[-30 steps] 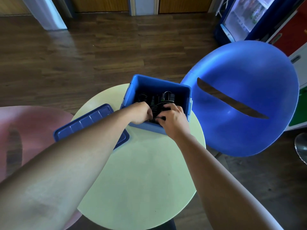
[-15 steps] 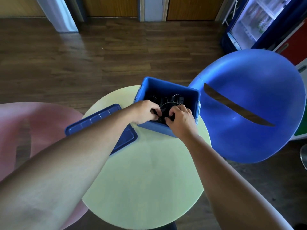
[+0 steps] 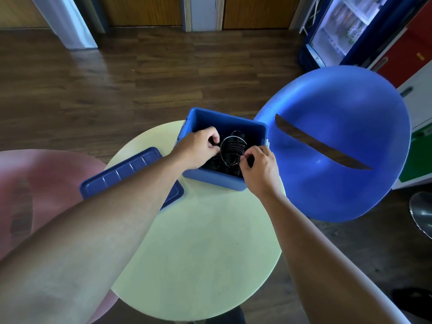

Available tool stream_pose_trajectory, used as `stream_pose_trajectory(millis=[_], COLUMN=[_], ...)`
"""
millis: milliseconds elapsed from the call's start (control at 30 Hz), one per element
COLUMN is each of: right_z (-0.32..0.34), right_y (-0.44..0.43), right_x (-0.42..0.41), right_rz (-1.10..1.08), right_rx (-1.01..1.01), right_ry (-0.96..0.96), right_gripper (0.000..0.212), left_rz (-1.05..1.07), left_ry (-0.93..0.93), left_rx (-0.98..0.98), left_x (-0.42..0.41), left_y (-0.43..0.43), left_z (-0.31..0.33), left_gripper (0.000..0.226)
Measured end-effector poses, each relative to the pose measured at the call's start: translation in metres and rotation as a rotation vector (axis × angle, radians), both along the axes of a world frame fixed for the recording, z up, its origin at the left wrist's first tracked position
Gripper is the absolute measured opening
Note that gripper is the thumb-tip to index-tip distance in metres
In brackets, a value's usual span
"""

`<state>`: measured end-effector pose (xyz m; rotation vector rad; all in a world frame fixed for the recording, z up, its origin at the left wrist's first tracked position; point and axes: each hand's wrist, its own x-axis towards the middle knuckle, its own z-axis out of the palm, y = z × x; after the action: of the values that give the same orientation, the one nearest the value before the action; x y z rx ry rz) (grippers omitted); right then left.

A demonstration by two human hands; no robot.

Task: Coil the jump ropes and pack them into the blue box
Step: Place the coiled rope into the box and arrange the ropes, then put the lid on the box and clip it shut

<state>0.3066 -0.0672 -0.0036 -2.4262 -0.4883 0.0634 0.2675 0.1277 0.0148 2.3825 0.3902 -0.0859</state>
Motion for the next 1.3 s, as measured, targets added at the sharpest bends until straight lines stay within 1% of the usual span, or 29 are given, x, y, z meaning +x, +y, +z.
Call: stream_pose_trajectory(millis=[167, 300, 567, 767, 833, 967, 1033, 1100, 1233, 1267, 1300], right_z=[0.006, 0.007, 0.007, 0.004, 0.007, 0.014, 0.016, 0.012, -0.014, -0.022, -0.029], right_y=[0.001, 0.008, 0.017, 0.020, 0.023, 0.045, 0.060, 0.075, 0.095, 0.098, 0.100], right_x=[-0.004, -0.007, -0.012, -0.016, -0.021, -0.040, -0.057, -0.074, -0.100, -0.104, -0.108], right_rz=[0.002, -0.007, 0.012, 0.008, 0.018, 0.086, 0.139, 0.189, 0.224, 0.233, 0.234], right_rx=[0.034, 0.046, 0.026, 0.006, 0.014, 0.055, 0.098, 0.100, -0.027, -0.058, -0.086], right_ry=[-0.017, -0.045, 0.032, 0.006, -0.038, -0.075, -0.026, 0.059, 0.336, 0.396, 0.446], right_gripper=[0.011, 0.009, 0.014, 0.011, 0.010, 0.009, 0.009, 0.009, 0.017, 0.021, 0.027], left_rz=[0.035, 0.053, 0.088, 0.092, 0.137, 0.314, 0.392, 0.443, 0.551, 0.583, 0.616], left_ry=[0.050, 0.045, 0.059, 0.009, -0.022, -0.044, -0.016, 0.042, 0.257, 0.313, 0.355], left_rx=[0.033, 0.031, 0.050, 0.041, 0.030, -0.039, -0.070, -0.081, -0.122, -0.121, -0.102], left_x=[0.000, -0.006, -0.020, -0.026, -0.028, -0.037, -0.050, -0.068, -0.121, -0.135, -0.150], left_y=[0.004, 0.007, 0.018, 0.024, 0.028, 0.052, 0.071, 0.089, 0.111, 0.114, 0.116], left_z=[-0.003, -0.001, -0.001, 0.001, 0.002, -0.001, -0.008, -0.020, -0.049, -0.057, -0.064], left_gripper=[0.013, 0.013, 0.012, 0.010, 0.010, 0.013, 0.015, 0.016, 0.020, 0.027, 0.039])
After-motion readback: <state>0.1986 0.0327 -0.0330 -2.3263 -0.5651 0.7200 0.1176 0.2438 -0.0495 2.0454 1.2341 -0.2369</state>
